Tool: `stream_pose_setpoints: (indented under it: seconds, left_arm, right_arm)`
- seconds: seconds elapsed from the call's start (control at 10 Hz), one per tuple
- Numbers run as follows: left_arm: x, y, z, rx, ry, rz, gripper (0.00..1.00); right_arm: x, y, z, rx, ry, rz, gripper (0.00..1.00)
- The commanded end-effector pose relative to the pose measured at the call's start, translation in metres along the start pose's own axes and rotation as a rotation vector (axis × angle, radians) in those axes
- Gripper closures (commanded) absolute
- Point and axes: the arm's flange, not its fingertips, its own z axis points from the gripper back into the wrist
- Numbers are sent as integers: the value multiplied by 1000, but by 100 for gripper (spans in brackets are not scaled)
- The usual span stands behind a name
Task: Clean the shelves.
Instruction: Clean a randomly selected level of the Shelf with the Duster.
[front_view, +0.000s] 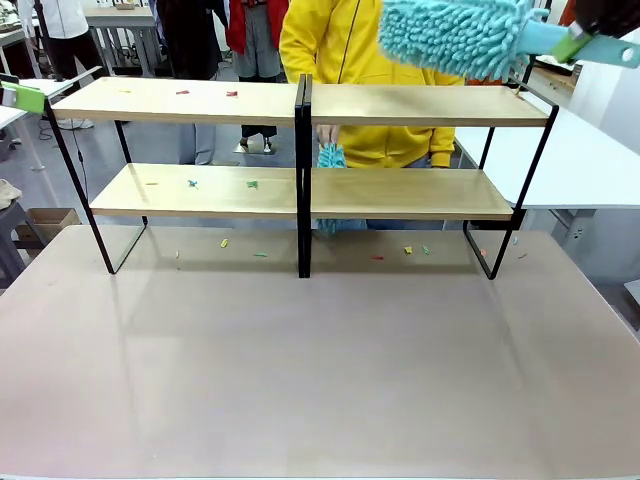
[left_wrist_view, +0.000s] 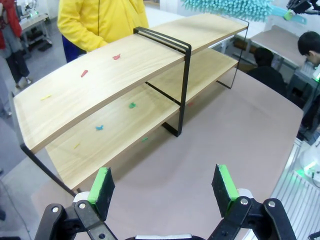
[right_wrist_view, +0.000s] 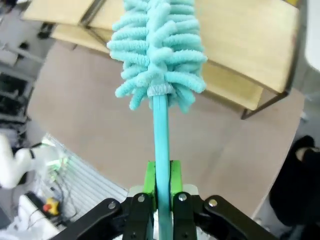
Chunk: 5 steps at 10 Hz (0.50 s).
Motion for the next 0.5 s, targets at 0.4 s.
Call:
stream_pose_setpoints:
  seconds: [0.4]
  left_arm:
    - [0, 0, -1, 2, -3, -2, 0]
  right_arm:
    - [25, -27, -13, -336, 97, -223, 87]
